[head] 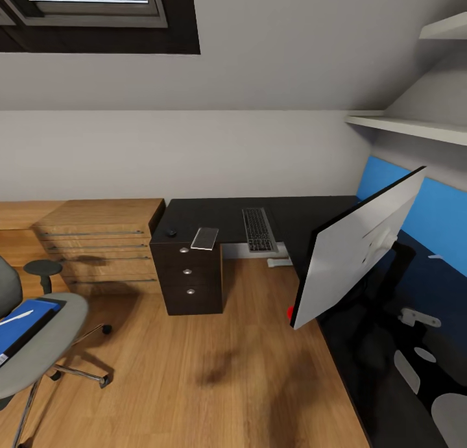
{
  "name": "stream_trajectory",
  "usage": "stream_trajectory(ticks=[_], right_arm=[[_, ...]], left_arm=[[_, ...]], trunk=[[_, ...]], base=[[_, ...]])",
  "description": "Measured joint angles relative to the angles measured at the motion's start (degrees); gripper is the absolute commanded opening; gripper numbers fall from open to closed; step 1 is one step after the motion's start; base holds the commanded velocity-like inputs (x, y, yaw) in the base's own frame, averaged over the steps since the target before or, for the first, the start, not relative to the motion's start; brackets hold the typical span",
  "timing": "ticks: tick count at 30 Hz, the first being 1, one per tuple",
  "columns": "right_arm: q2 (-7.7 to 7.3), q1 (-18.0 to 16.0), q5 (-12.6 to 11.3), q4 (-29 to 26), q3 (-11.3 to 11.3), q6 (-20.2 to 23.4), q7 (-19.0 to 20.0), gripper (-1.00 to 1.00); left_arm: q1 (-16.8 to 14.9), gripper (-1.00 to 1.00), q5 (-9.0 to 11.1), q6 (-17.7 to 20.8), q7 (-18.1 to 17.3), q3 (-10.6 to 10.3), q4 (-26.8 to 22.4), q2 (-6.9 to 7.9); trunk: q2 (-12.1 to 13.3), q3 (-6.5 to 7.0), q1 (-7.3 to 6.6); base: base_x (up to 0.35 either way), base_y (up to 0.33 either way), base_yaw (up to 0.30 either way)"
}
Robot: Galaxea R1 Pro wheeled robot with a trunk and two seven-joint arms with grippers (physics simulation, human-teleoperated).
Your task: In the bedroom, organize the workspace by keeping the computer under the desk, ensuring the monitor is on the desk, placing the keyboard on the desk next to the monitor, placing the mouse on the desk next to the keyboard, moving the folder from the swivel chair onto the desk next to the mouse, stacking the notebook on top of the folder with the pen on top of the notebook, and positioning the swivel chair next to the desk.
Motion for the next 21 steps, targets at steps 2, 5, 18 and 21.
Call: stream_trajectory(ticks=[2, 5, 18, 21], right_arm=[[0.03, 0.0, 0.0, 0.2, 0.0, -0.1, 0.1, 1.00], [0.09, 0.0, 0.0, 0.4, -0.1, -0.1, 0.3, 1.00], [0.18, 0.0, 0.1, 0.6, -0.3, -5.7, 0.3, 1.00], [0.17, 0.0, 0.1, 0.6, -0.2, -6.6, 0.2, 1.00]], left_arm=[[0.0, 1.00, 0.0, 0.0, 0.0, 0.0, 0.0, 0.01], [0.0, 1.00, 0.0, 0.0, 0.0, 0.0, 0.0, -0.03], [0.0, 1.00, 0.0, 0.0, -0.1, -0.1, 0.1, -0.07], [0.0, 1.00, 0.0, 0.0, -0.2, 0.0, 0.1, -0.06]], trunk=[[0.0, 0.00, 0.00], [0.0, 0.00, 0.00], [0.0, 0.00, 0.00], [0.0, 0.00, 0.00]], base=[[0.000, 0.000, 0.000], [0.000, 0.000, 0.000], [0.000, 0.000, 0.000], [0.000, 0.000, 0.000]])
